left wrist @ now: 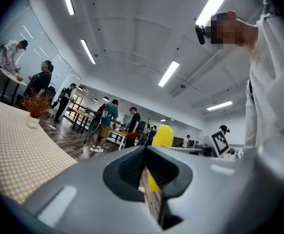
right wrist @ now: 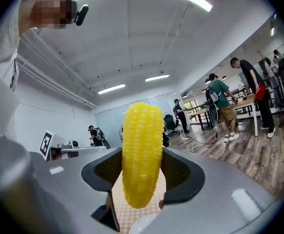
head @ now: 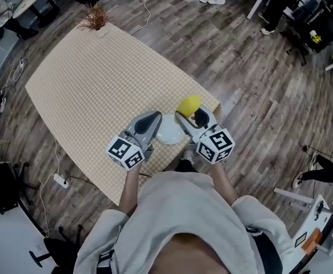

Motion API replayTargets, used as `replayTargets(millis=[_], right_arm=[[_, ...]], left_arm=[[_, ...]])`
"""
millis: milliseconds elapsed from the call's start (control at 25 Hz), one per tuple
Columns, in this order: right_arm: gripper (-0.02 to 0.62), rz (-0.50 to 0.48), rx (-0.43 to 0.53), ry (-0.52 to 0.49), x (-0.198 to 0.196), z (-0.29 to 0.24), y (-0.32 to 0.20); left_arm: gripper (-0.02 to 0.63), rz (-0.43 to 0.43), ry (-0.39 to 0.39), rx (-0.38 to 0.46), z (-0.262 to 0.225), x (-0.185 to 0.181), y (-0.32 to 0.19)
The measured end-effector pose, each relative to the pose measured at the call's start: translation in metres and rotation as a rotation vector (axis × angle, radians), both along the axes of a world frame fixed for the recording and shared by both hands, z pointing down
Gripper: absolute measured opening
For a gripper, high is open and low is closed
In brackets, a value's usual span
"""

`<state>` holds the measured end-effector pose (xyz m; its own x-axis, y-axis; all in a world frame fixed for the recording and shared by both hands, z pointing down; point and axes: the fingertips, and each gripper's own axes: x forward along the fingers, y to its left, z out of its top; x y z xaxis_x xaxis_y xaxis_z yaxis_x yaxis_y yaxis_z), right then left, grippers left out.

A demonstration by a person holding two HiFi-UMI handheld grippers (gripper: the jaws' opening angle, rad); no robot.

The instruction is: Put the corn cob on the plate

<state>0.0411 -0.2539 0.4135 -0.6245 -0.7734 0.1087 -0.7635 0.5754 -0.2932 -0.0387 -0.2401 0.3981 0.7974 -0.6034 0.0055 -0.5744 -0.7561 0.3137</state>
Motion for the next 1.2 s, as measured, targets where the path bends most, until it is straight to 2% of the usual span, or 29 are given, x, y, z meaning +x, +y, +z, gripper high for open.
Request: replayTargets(millis=[160, 480, 800, 1200], right_arm=[[0.244, -0.003, -0.029, 0.021, 0.000, 0.010, 0.003], [0.244, -0.024, -0.079, 0.029, 0.000, 0.030, 0.008], [0.244, -0.049, -0.162, 0.029, -0.014, 0.068, 0.019], [0.244, -0.042, -0.273, 0.024, -0.022, 0.119, 0.035]], left_arm=[[0.008, 0.005, -0.002, -0.011, 0.009, -0.001, 0.002], [0.008, -0.039, 0.003, -0.057, 0.027, -0.010, 0.009], [0.008, -0.075, 0.004, -0.132, 0.058, -0.028, 0.015], [0.008, -0.071, 0.001, -0.218, 0.103, -0.038, 0.025]])
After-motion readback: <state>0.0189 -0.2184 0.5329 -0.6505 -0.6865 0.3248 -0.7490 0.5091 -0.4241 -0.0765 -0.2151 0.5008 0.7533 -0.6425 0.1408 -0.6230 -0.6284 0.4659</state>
